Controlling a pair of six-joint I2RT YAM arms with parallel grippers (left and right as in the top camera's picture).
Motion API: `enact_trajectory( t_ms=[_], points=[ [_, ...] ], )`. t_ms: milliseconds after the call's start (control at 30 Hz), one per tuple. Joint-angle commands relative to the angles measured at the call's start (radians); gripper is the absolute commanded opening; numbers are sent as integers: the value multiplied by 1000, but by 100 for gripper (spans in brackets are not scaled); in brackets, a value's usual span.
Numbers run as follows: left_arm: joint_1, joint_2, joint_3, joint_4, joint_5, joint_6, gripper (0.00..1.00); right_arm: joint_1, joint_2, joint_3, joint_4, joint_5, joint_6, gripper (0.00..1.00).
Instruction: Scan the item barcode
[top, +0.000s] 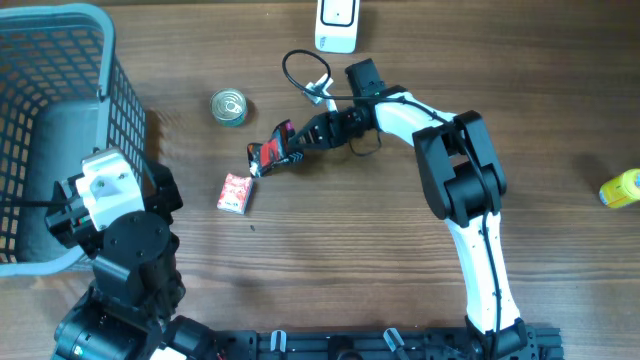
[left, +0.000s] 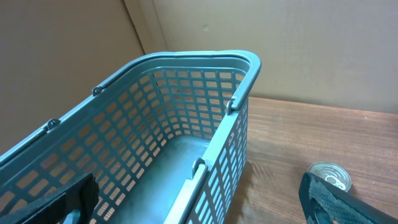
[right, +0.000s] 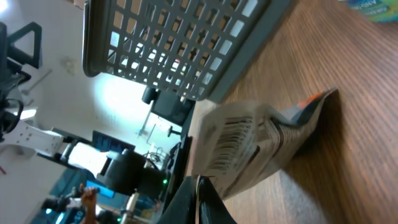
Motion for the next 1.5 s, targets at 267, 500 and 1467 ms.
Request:
enact_trajectory(
  t_ms=[267, 500, 1467],
  points=[
    [4, 0, 11, 2, -3, 1, 100, 68, -32, -2, 249, -64, 291, 5],
    [4, 0, 11, 3, -2, 1, 100, 103, -51, -2, 397, -64, 438, 5],
    [5, 640, 12, -148, 767, -801, 100, 100, -51, -2, 970, -64, 966, 5]
  ],
)
